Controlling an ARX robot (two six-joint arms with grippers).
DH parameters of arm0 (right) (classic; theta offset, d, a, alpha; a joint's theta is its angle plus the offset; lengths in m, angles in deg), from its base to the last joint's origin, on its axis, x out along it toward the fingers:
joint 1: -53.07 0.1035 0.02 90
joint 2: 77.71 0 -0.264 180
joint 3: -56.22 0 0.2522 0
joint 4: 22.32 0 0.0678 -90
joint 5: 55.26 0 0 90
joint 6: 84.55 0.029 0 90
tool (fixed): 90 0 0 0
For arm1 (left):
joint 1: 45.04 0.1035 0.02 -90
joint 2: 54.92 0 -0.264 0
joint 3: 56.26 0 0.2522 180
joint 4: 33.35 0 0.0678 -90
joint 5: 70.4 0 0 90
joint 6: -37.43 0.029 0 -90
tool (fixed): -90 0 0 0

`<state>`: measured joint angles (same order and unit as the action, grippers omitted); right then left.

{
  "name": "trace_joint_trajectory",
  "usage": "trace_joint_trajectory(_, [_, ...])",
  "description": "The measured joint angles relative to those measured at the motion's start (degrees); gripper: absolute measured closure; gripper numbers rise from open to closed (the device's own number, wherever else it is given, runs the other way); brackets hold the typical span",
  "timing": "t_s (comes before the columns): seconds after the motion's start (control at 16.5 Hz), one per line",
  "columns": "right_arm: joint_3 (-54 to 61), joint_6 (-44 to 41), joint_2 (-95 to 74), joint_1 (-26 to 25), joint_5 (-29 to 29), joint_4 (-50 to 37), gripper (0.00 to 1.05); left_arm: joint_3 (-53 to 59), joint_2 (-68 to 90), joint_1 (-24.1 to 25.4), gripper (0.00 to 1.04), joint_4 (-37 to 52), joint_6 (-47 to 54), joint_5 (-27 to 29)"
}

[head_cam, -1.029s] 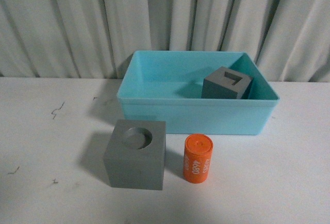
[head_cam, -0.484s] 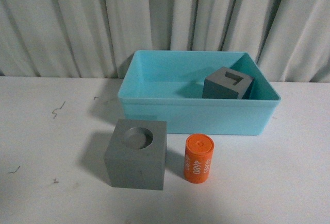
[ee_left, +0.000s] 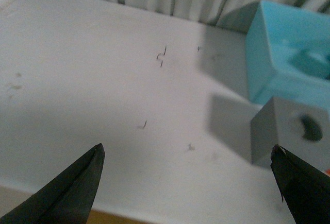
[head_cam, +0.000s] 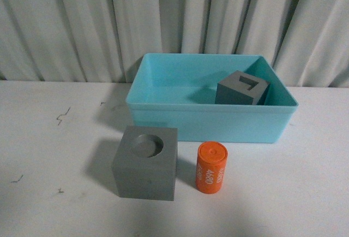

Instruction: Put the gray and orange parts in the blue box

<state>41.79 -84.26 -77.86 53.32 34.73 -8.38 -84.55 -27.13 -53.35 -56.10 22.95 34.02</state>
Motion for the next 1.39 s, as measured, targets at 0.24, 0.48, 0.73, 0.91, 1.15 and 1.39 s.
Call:
trace_joint_trajectory(0.24, [0.0,0.02,0.0,-0.26,0.02,0.02,0.06,-13.46,31.67,-5.49,0.07,20.63,0.39,2.69])
trace_joint_trajectory(0.48, [0.0,0.0,0.0,-0.26,0.04,0.02,0.06,-20.65,49.0,-7.56,0.07,25.49,3.54,2.45])
trace_joint_trajectory(0.73, [0.0,0.02,0.0,-0.26,0.02,0.02,0.06,-22.75,58.88,-10.73,0.07,26.62,4.7,2.05])
trace_joint_trajectory(0.91, [0.0,0.02,0.0,-0.26,0.02,0.02,0.06,-23.93,65.51,-14.51,0.07,27.96,4.72,1.01])
trace_joint_trajectory(1.15, [0.0,0.0,0.0,-0.26,0.04,0.02,0.06,-26.49,70.49,-14.27,0.07,28.87,5.92,0.52])
trace_joint_trajectory(1.39, [0.0,0.02,0.0,-0.26,0.02,0.02,0.06,-27.5,72.39,-13.97,0.07,28.96,5.99,-0.5])
